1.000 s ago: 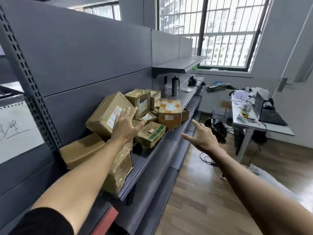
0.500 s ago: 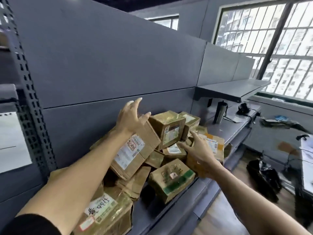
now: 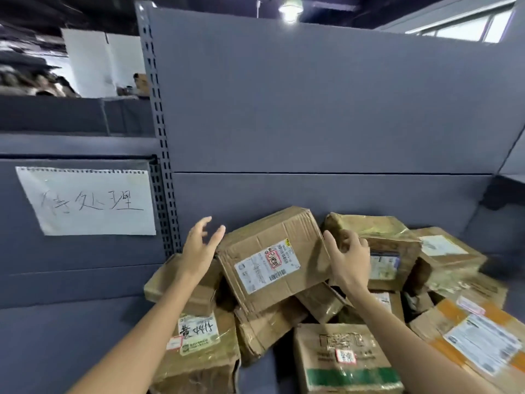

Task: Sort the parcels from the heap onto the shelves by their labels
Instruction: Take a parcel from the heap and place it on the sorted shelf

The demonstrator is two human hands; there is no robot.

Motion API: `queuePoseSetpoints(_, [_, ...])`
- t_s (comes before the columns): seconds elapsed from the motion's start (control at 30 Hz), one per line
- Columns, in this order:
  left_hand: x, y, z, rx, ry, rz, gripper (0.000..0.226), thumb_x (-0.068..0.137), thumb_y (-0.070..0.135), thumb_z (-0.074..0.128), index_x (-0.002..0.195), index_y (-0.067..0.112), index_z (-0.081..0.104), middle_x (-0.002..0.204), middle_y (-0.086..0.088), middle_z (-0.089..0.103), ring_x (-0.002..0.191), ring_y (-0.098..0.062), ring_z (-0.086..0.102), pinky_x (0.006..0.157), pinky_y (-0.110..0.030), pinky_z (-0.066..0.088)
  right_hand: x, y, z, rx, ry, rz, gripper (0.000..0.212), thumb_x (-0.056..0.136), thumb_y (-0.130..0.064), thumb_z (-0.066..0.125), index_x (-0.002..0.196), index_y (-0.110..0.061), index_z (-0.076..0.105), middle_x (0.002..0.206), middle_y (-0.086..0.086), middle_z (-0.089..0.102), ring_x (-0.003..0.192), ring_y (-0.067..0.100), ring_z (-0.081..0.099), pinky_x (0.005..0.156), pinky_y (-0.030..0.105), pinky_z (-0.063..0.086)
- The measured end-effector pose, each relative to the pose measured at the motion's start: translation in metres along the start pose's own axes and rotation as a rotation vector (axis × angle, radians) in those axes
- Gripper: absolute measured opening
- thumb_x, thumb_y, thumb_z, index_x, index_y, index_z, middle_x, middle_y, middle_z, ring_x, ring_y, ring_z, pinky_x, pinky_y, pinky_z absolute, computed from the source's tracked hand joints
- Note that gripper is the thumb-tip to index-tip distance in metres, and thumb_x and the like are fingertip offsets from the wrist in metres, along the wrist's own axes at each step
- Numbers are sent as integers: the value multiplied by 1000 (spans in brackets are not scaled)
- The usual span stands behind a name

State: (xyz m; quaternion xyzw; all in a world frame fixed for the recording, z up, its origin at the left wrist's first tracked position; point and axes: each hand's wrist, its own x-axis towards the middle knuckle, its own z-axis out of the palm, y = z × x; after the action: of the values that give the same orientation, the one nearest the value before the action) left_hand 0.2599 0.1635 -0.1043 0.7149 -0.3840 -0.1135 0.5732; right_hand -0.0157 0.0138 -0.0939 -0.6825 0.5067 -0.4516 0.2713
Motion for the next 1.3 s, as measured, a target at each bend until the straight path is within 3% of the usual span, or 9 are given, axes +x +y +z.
queuePoseSetpoints(0.2, [-30,1,25,-80,-140,-180,80,81,67,64,150,38,37,153,3,42,143,-23,36,112,-42,30,-9,24,6,-55,-259,-19,67,88,-77,42,134,-31,57,112,-3,64,105,19,60,94,42,52])
queuePoseSetpoints(0.37, [-31,6,20,-64,-137,-170,81,61,86,67,132,51,47,130,10,61,121,-19,58,99,-40,45,-17,20,11,93,-353,57,46,98,-56,49,125,-22,65,102,-6,71,96,15,66,76,29,49])
queuePoseSetpoints(0.53, [-29,31,9,-100,-199,-73,72,75,60,75,129,24,45,118,8,58,104,-7,60,77,-20,43,-10,0,-5,216,-250,8,30,97,-49,58,101,-23,71,84,-15,69,77,-1,62,58,12,41])
queuePoseSetpoints(0.67, [-24,51,0,-163,-295,-62,75,79,47,73,132,13,33,113,-1,52,94,-8,58,70,-10,44,21,-45,-31,223,-119,-153,42,94,-43,66,61,-21,50,56,-7,52,54,6,45,50,19,34])
queuePoseSetpoints(0.87, [-47,39,29,-441,-272,-88,102,56,47,81,146,42,34,136,-1,60,119,-13,62,90,-25,51,60,-108,-46,246,-145,-302,30,91,-43,70,113,-23,68,95,-16,67,82,3,62,81,27,55])
queuePoseSetpoints(1.03, [-56,39,57,-637,-229,-124,110,55,40,82,153,31,33,133,-9,63,108,-14,70,80,-25,59,53,-111,-44,361,-276,-236,66,93,-36,70,150,-29,38,134,-14,56,117,6,54,103,31,45])
queuePoseSetpoints(1.13, [-52,40,59,-682,-205,-142,111,56,41,82,154,20,36,131,-11,66,109,-17,70,81,-27,60,42,-97,-41,379,-420,-190,74,91,-58,63,153,-46,24,148,-18,49,131,10,49,111,42,41])
queuePoseSetpoints(1.2, [-50,45,56,-673,-221,-119,107,59,41,82,154,20,36,131,-9,67,113,-19,68,84,-29,60,38,-93,-39,460,-507,-158,69,94,-62,53,153,-52,19,143,-23,51,128,4,52,108,45,46])
queuePoseSetpoints(1.3, [-44,52,48,-668,-233,-80,109,59,41,85,154,22,36,130,-8,68,115,-20,67,84,-30,60,40,-109,-48,573,-536,-157,57,103,-48,44,154,-48,20,130,-28,55,112,-5,57,81,26,48])
